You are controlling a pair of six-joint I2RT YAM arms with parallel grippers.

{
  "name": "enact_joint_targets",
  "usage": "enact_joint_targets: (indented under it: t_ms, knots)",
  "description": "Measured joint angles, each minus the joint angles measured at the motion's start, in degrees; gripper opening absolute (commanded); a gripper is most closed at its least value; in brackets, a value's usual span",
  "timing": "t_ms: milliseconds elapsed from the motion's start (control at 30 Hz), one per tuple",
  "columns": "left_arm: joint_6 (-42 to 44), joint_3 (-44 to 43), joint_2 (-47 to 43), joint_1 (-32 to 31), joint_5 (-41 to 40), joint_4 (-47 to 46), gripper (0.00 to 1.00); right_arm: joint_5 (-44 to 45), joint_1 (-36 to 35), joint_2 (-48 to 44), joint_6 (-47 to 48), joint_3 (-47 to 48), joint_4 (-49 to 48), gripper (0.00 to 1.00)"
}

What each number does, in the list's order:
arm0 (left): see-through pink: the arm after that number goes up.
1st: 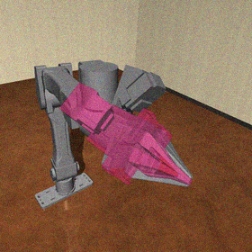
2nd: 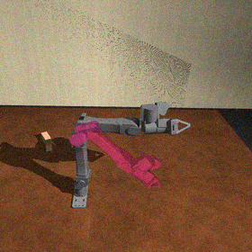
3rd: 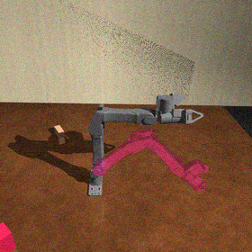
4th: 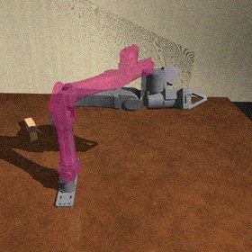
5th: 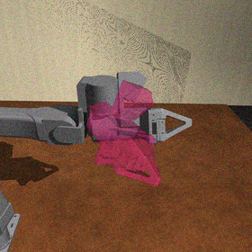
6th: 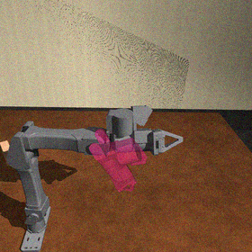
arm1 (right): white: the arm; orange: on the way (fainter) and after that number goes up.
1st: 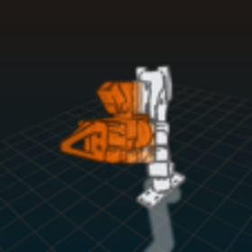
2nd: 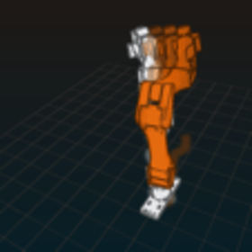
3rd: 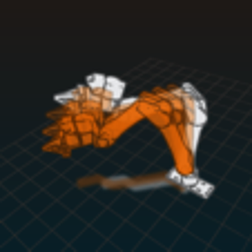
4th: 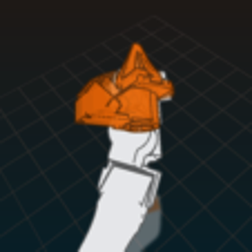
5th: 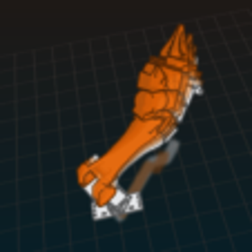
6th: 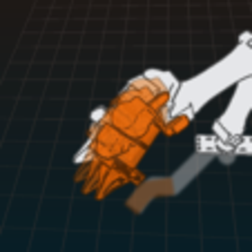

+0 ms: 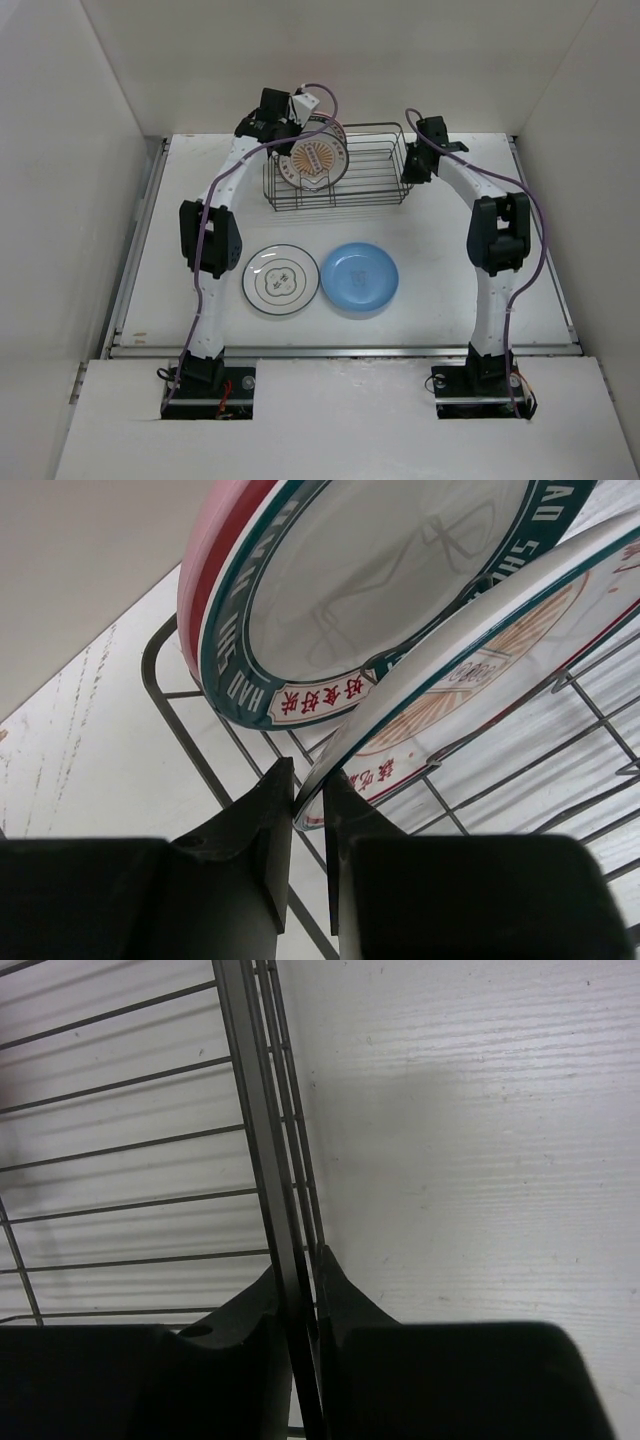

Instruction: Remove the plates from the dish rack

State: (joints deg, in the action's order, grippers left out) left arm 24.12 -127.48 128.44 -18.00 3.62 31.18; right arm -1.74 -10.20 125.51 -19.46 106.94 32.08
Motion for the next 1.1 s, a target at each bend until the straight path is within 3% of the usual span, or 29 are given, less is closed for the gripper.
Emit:
enact_joint_targets:
  t_ms: [100, 233, 733, 1100]
  knots:
    - [-0.52, 0.04, -1.03, -0.22, -0.68, 0.44, 0.00, -0.22, 0.02, -0.02, 0.79, -0.04, -0.09, 0.05]
    - [-1.73, 0.07, -3.76, -0.22, -1.42, 0.63, 0.00, -0.85, 0.00, -0.22, 2.32, -0.07, -0.15, 0.01]
    - [-4.76, 0.20, -11.34, 1.99, -1.29, 5.53, 0.00, -1.05, -0.02, -1.14, 2.97, -2.08, -1.22, 0.00]
    - [-7.54, 0.63, -14.56, 4.09, 3.15, 11.74, 0.00, -1.09, -0.02, -1.95, 3.04, -3.61, -2.47, 0.00]
